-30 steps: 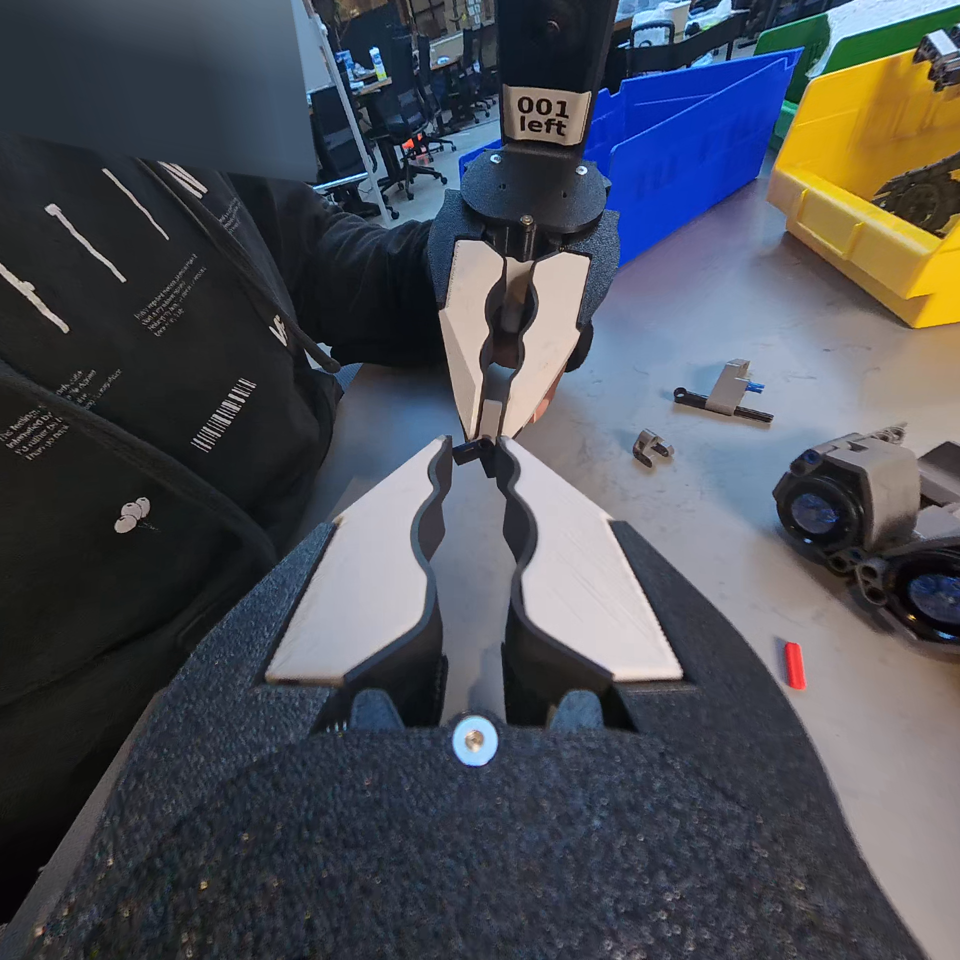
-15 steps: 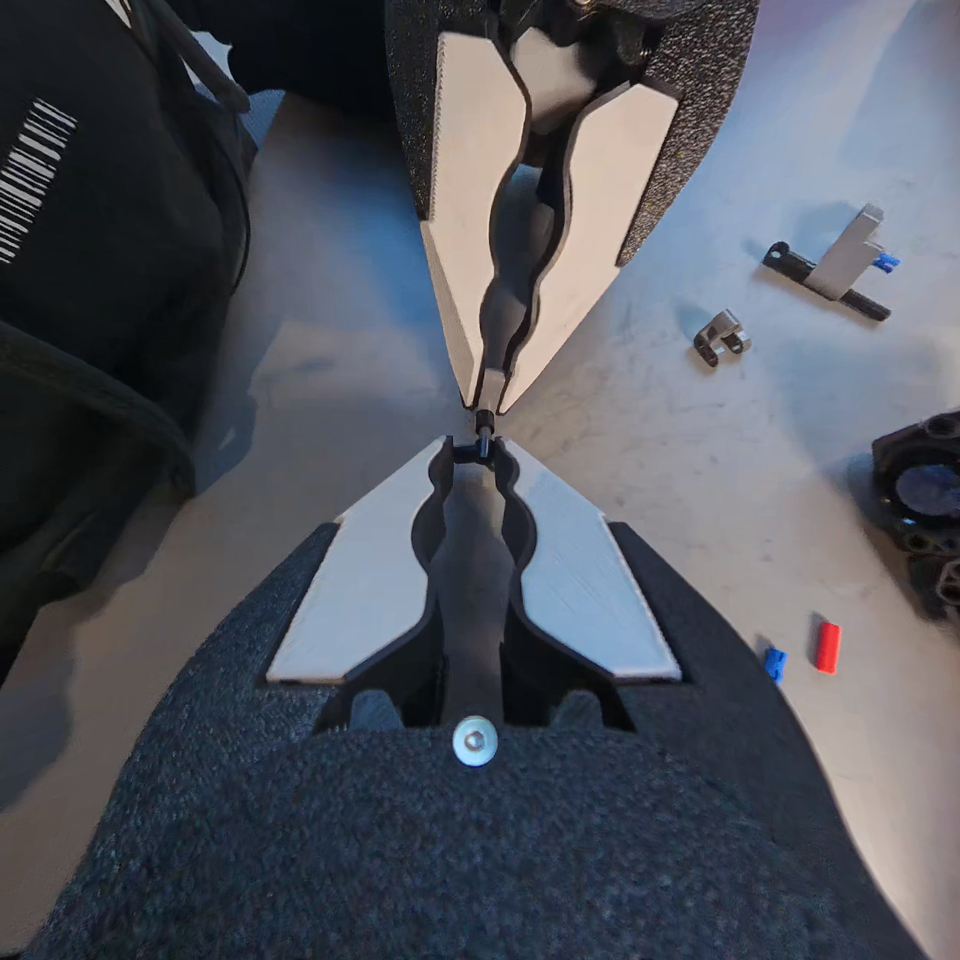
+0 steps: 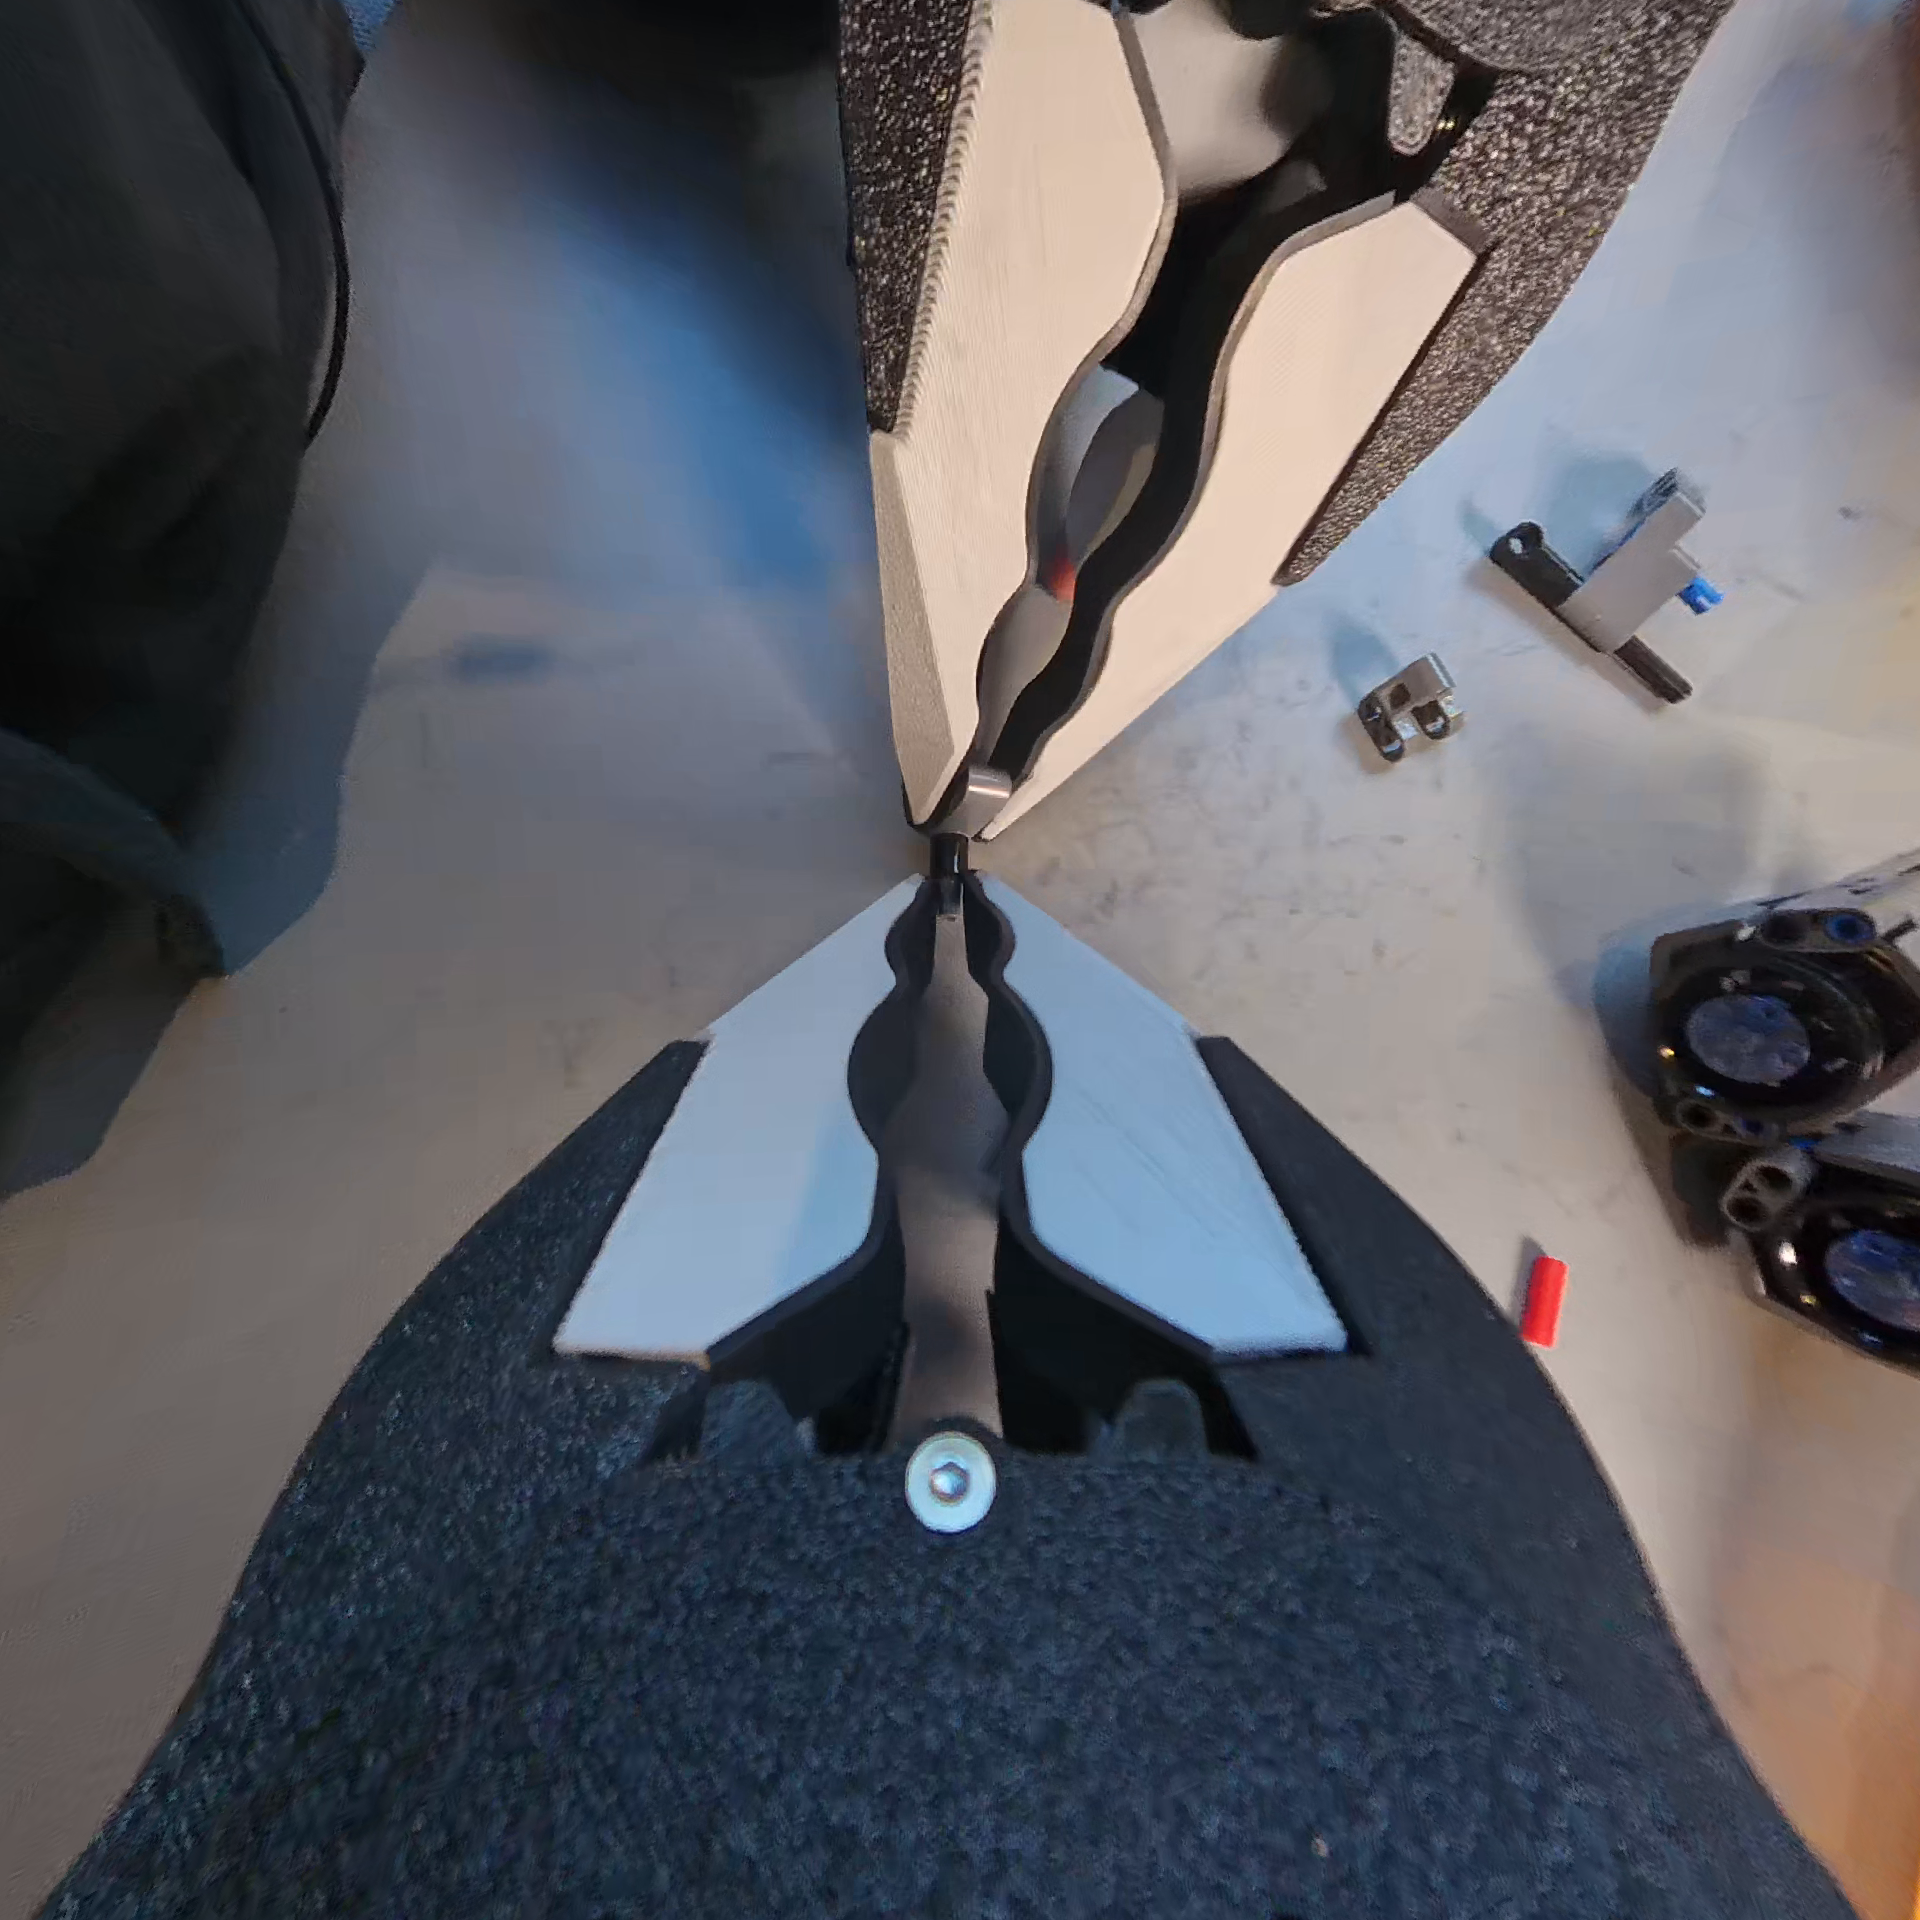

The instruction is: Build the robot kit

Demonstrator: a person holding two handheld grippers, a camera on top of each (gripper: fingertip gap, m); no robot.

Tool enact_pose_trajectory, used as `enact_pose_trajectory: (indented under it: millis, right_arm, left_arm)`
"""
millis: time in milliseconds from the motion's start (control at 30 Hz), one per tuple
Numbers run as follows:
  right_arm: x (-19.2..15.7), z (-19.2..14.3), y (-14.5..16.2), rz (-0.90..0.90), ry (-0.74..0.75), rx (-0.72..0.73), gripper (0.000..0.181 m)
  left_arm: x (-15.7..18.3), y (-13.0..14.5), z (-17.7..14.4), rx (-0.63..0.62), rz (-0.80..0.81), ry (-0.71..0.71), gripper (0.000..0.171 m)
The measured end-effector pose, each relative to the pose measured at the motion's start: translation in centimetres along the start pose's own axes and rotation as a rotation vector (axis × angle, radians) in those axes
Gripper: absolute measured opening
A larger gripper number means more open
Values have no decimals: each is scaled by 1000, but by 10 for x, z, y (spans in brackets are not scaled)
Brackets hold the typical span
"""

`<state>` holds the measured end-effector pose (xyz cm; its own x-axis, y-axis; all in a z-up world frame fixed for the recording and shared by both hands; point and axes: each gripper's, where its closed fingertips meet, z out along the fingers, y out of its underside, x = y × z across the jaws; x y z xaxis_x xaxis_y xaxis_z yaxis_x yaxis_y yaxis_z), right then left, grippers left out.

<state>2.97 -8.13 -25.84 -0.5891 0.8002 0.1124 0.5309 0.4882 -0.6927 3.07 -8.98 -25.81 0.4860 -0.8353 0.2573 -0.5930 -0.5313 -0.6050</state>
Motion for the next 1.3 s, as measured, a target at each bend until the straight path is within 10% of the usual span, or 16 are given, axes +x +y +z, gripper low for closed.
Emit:
enact_pose_trajectory:
  millis: [333,900,1300]
  right_arm:
    - [25,-62,14,97,42,30,17]
    - [25,-30,38,-10,-104,-364,17]
    - [18,-31,38,69,-60,-277,6]
  left_arm:
    - [-9,1,-4,52,4,-44,6]
    - [-17,0,-2,64,71,-135,7]
    - [-17,-1,-2,72,75,-145,7]
